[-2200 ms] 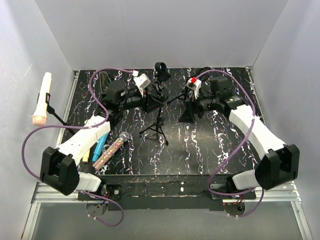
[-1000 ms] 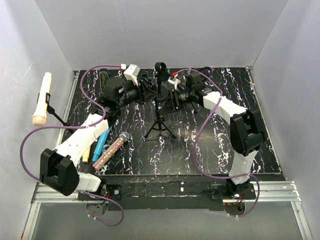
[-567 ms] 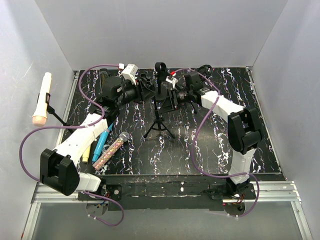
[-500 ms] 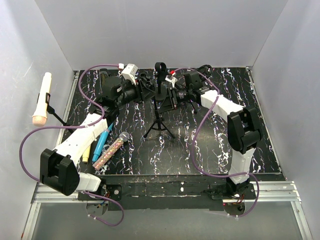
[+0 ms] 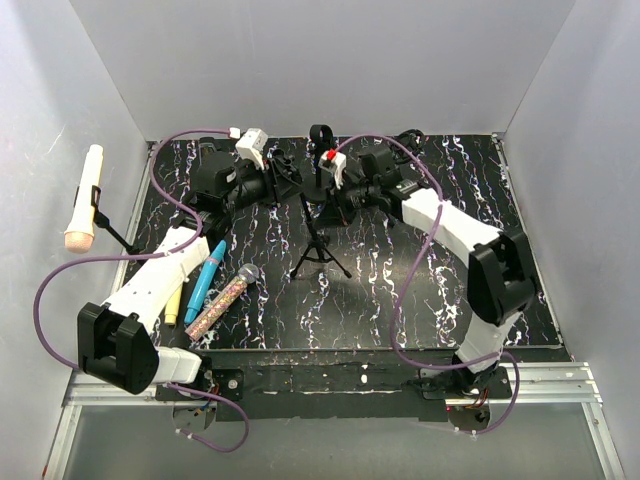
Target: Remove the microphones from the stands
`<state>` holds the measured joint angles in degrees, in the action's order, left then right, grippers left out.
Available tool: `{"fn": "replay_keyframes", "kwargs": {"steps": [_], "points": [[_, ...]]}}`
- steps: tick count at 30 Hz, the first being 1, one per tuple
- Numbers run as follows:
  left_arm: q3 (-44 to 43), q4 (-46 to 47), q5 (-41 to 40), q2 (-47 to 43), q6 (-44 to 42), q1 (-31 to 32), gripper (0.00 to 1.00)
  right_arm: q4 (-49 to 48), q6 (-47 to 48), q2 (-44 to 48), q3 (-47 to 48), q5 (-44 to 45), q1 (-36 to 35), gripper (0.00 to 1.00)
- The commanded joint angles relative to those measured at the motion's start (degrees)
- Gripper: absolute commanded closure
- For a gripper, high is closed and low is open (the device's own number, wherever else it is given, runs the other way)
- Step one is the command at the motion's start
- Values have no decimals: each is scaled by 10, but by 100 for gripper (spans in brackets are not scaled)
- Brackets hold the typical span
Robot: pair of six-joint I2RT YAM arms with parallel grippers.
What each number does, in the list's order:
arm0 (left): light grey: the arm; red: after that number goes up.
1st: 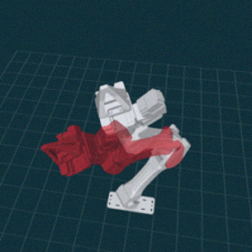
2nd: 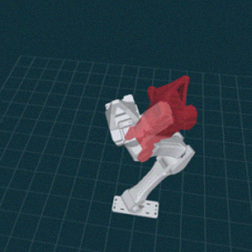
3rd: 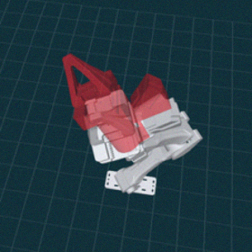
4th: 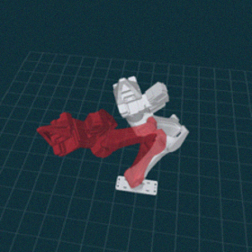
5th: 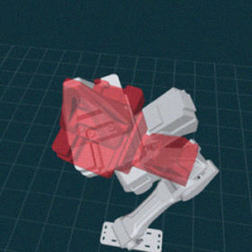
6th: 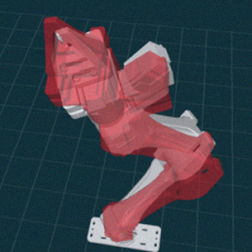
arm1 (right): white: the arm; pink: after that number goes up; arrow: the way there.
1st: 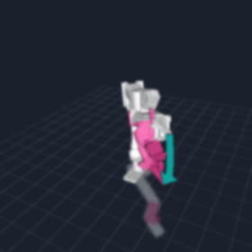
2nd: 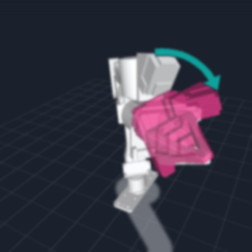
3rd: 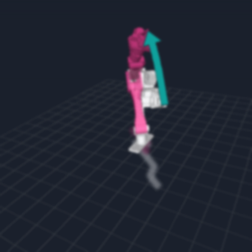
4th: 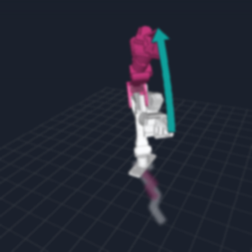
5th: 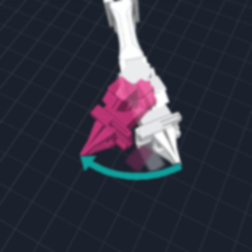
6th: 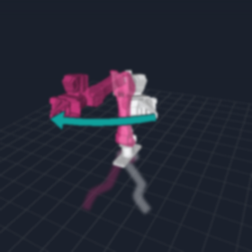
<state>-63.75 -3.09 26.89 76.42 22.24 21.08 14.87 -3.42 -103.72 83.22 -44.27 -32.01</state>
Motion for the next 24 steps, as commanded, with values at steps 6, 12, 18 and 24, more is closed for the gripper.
{"fn": "replay_keyframes", "kwargs": {"steps": [6,12,18,24], "points": [[0,-56,-4,-24,13,-13,100,-348,622,199,-295,146,-74,99],[14,-64,0,-37,6,-13,100,-470,669,220,-355,171,-83,66],[27,-48,4,-46,8,-13,100,-182,538,288,-279,147,-82,41],[39,-21,25,-50,10,-13,100,-81,310,295,-238,199,-75,41]]}}
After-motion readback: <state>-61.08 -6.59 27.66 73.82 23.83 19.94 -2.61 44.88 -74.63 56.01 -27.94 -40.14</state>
